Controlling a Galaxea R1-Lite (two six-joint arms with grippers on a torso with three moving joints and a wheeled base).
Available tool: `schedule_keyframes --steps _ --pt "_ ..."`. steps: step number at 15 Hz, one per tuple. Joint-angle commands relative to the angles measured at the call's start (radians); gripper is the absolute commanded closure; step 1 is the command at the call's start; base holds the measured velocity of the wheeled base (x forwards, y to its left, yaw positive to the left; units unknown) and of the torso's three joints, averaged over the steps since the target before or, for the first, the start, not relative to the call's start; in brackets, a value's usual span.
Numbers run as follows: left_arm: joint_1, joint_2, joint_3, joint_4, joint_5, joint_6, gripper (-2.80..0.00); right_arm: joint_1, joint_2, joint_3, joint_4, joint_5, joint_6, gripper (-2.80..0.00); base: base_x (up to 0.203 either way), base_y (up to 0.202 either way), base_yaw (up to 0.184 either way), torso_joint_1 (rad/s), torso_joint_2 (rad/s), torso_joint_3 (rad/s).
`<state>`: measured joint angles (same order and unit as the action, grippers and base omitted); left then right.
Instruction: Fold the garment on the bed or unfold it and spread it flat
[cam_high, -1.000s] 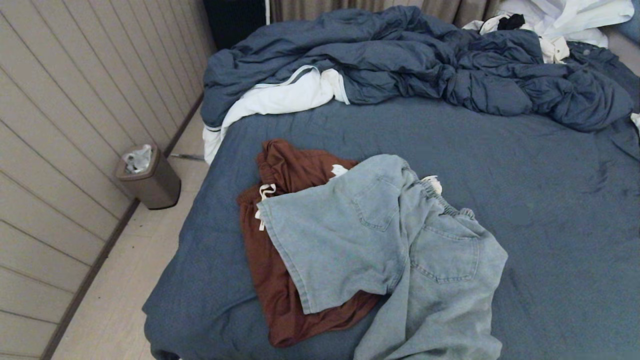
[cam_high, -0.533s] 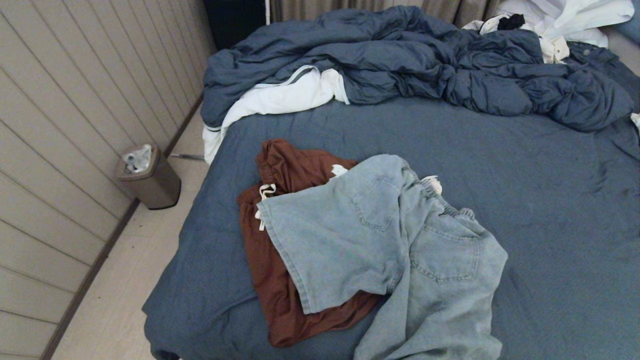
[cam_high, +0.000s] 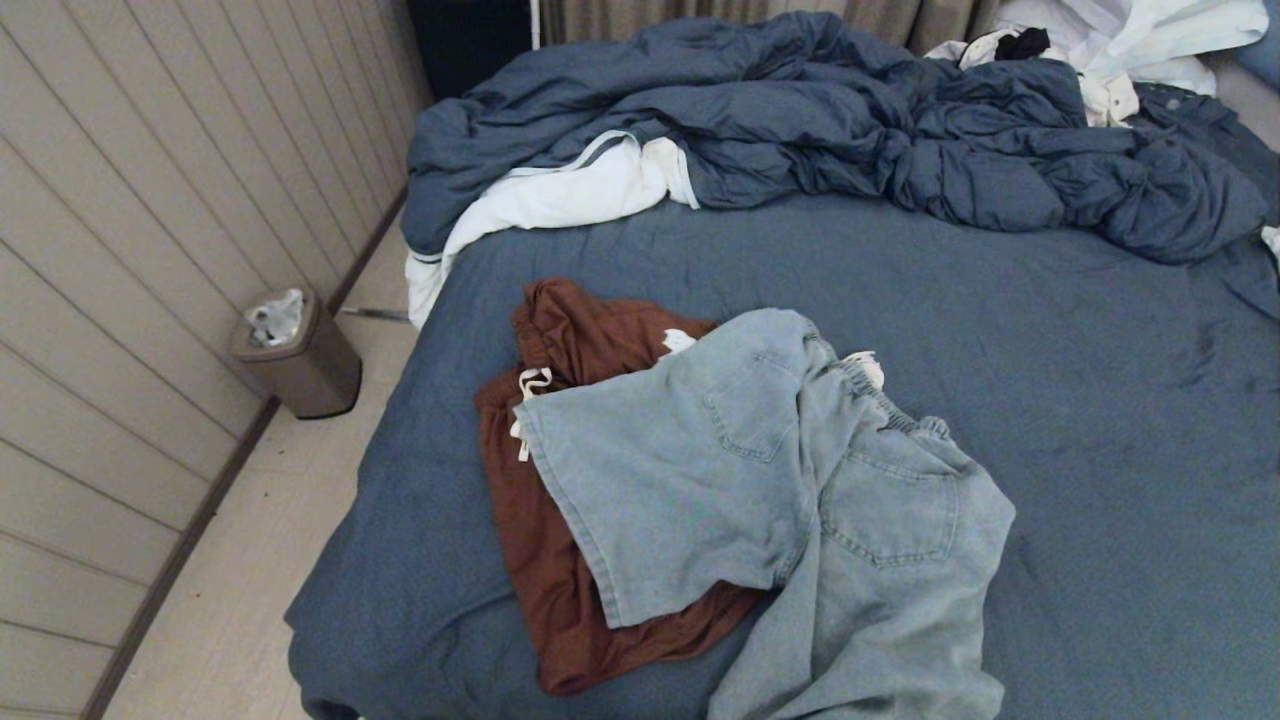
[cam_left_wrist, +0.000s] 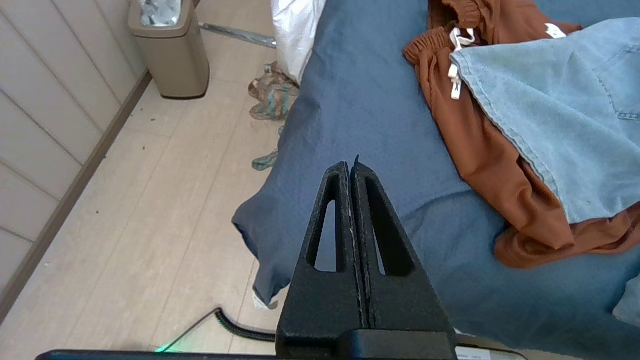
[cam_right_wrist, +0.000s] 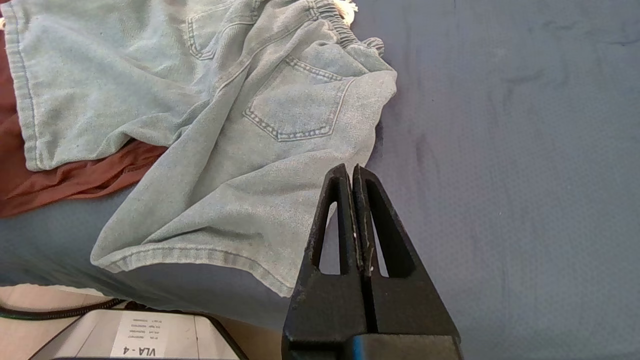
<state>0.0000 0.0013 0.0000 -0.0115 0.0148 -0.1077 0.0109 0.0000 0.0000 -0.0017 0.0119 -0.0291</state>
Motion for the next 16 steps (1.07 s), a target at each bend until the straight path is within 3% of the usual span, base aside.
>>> schedule_keyframes --steps 1,16 --pt "0.000 0.002 0.000 -0.001 0.001 -0.001 0.00 0.001 0.000 0.000 0.000 -0.001 0.000 0.00 0.000 0.000 0.000 0.000 0.00 0.000" --pt "0.000 0.000 0.000 -0.001 0.001 -0.001 0.00 0.001 0.000 0.000 0.002 0.002 -0.005 0.00 0.000 0.000 0.000 0.000 0.00 0.000"
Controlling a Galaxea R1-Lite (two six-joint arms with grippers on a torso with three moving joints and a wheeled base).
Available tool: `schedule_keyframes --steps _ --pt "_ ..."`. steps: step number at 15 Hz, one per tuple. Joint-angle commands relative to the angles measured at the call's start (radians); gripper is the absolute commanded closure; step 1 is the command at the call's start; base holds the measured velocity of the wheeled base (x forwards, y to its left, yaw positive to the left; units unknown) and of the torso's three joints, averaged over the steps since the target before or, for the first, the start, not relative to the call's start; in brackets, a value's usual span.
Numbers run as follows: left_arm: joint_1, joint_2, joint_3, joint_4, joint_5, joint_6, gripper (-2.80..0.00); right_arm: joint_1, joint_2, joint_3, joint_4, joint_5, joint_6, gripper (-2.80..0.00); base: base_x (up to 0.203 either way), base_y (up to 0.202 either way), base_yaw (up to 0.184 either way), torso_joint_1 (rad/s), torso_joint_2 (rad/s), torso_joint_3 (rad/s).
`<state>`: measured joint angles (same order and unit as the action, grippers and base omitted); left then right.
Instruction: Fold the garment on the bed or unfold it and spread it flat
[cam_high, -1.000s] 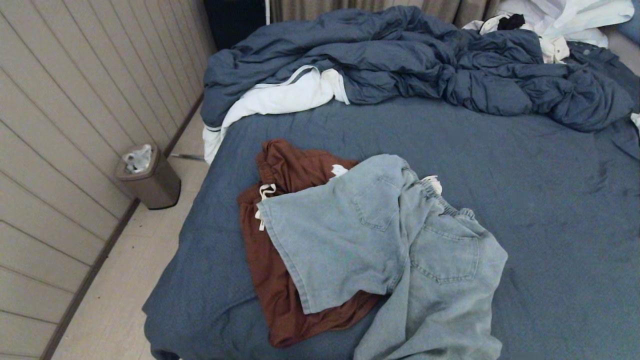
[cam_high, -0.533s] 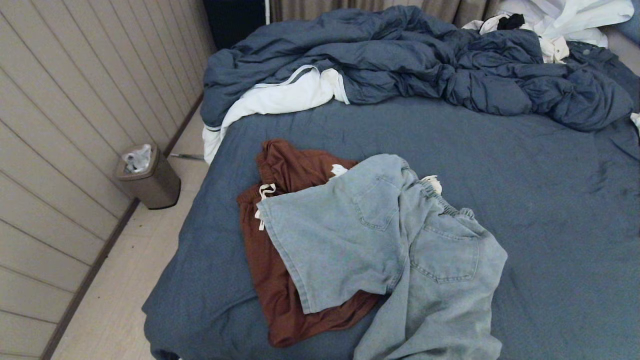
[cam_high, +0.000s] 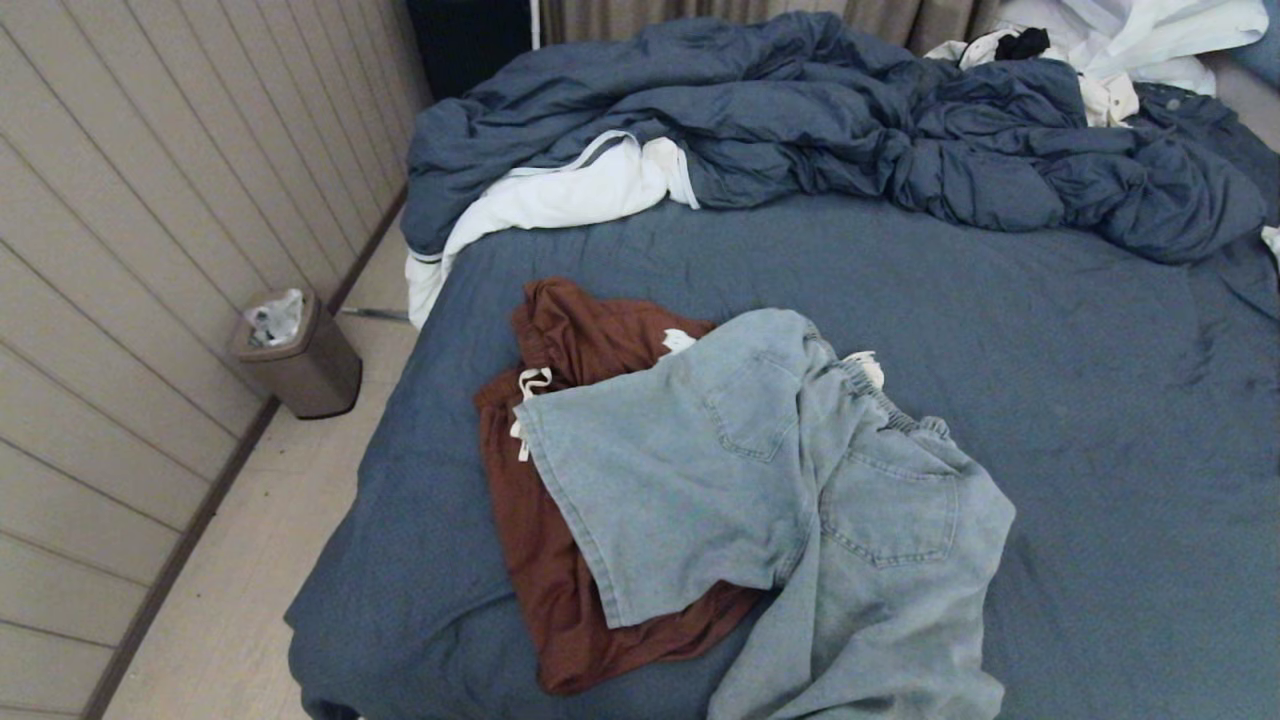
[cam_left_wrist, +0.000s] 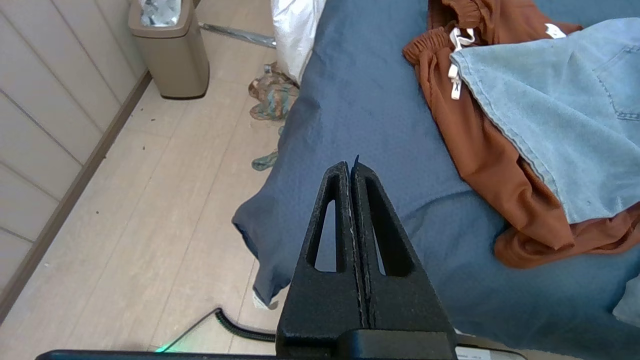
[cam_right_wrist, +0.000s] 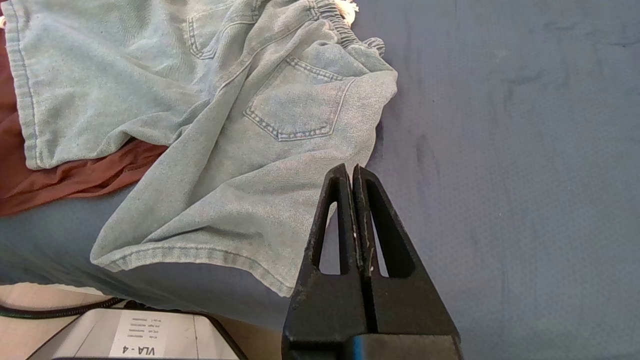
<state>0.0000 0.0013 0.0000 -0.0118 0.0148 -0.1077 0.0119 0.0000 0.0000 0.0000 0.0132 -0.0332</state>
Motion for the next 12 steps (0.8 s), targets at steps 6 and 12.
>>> schedule_keyframes --steps 6,12 --pt "0.000 -0.001 0.000 -0.001 0.001 0.000 0.00 0.000 0.000 0.000 0.000 0.001 -0.001 0.00 0.000 0.000 0.000 0.000 0.00 0.000" --pt "0.002 -0.001 0.000 -0.001 0.001 0.000 0.00 0.002 0.000 0.000 0.002 0.001 -0.001 0.00 0.000 0.000 0.000 0.000 0.00 0.000"
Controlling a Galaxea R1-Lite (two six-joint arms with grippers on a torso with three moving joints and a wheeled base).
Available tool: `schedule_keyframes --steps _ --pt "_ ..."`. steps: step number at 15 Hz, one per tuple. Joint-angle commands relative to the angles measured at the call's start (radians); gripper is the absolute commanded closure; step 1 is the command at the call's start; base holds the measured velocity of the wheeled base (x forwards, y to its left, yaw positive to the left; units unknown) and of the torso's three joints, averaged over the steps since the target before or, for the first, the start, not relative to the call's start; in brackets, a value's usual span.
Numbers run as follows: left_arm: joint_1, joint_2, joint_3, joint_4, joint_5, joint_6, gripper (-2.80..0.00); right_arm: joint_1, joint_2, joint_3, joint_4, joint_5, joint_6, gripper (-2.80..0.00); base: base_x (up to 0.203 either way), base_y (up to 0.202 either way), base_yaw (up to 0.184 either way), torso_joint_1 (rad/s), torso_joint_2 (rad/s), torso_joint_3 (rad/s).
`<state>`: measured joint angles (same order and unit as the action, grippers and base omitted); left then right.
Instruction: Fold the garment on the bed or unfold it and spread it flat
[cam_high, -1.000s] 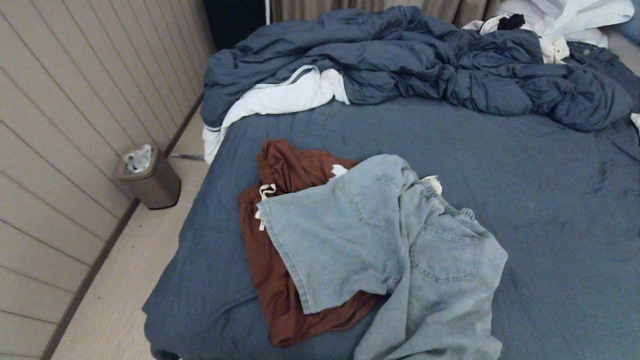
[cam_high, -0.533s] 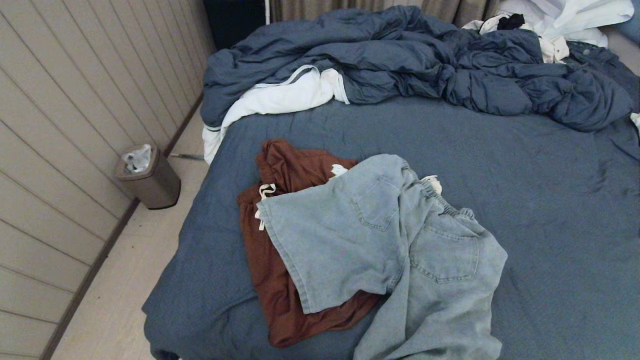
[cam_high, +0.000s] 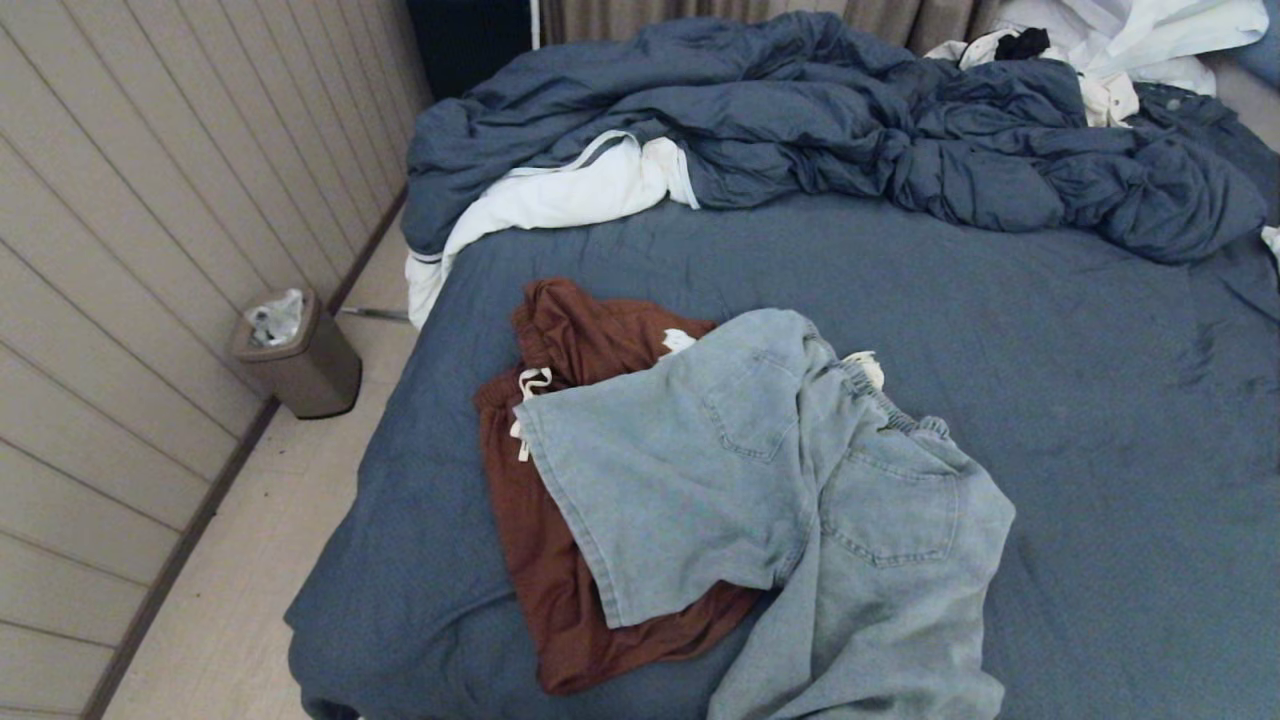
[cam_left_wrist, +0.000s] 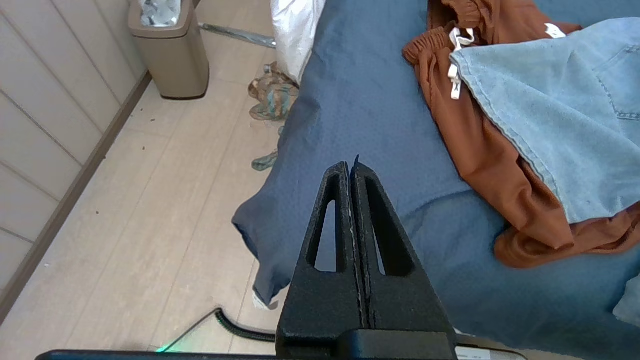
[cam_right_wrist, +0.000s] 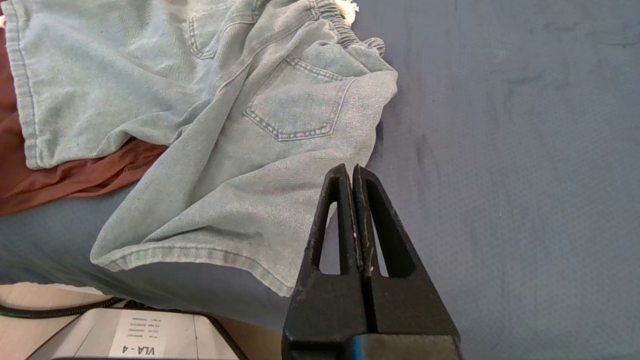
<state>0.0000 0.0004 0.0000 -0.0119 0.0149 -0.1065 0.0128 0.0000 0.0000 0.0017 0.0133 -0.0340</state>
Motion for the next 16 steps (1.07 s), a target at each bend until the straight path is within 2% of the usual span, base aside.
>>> schedule_keyframes --steps 1,16 --pt "0.000 0.000 0.000 0.000 0.000 -0.002 0.00 0.001 0.000 0.000 0.000 0.001 -0.001 0.00 0.000 0.000 0.000 0.000 0.00 0.000" --pt "0.000 0.000 0.000 0.000 0.000 -0.001 0.00 0.001 0.000 0.000 -0.002 0.001 0.006 0.00 0.000 0.000 0.000 0.000 0.00 0.000"
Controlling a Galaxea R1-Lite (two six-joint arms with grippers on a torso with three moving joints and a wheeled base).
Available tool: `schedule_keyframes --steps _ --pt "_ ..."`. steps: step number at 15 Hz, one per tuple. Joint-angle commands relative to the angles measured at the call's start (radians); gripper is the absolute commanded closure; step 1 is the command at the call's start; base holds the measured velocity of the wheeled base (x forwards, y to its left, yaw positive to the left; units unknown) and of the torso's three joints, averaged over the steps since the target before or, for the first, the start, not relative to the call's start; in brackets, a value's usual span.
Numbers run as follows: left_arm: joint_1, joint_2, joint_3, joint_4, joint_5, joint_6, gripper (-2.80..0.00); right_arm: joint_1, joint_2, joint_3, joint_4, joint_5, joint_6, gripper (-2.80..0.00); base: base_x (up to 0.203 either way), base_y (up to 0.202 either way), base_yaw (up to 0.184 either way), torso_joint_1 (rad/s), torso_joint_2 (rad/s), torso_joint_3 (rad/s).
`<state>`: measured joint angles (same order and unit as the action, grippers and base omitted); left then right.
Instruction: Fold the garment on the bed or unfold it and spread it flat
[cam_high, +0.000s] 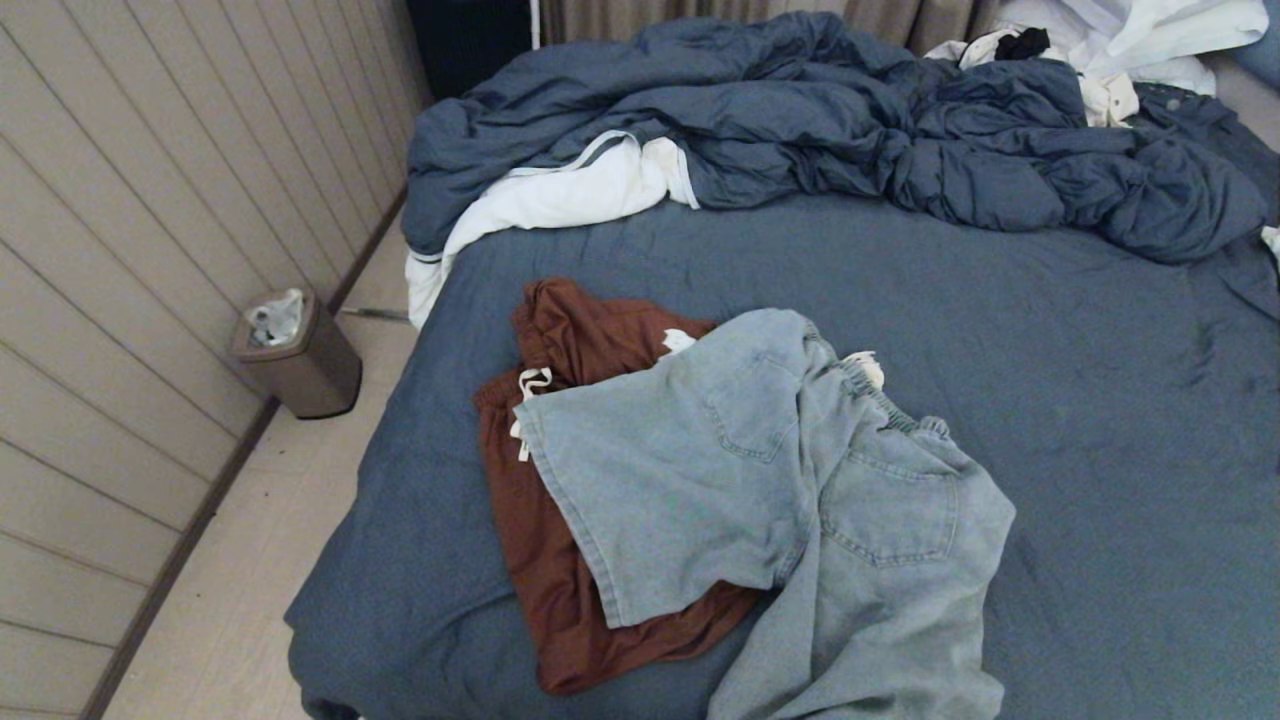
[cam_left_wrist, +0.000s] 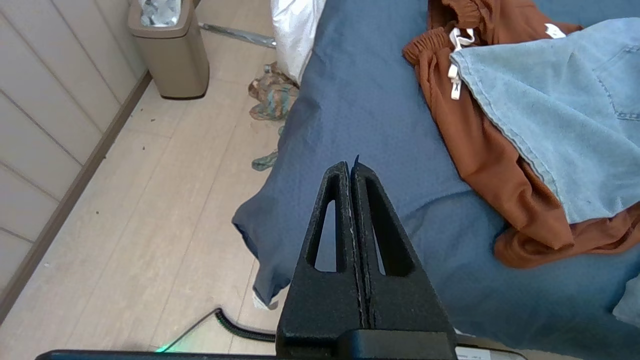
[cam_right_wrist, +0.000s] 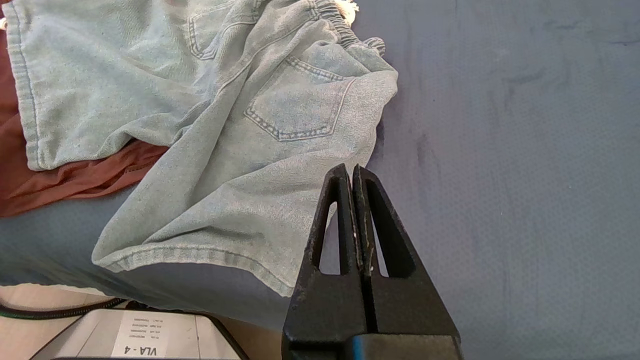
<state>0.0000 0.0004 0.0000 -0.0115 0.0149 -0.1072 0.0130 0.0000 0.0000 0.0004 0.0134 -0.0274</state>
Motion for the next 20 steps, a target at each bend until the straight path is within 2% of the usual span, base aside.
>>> schedule_keyframes --steps 1,20 --pt "0.000 0.001 0.000 -0.001 0.000 -0.001 0.00 0.001 0.000 0.000 0.000 0.000 0.000 0.00 0.000 0.000 0.000 0.000 0.00 0.000" --pt "0.000 0.000 0.000 -0.001 0.000 -0.001 0.00 0.001 0.000 0.000 0.000 0.000 0.000 0.00 0.000 0.000 0.000 0.000 0.00 0.000"
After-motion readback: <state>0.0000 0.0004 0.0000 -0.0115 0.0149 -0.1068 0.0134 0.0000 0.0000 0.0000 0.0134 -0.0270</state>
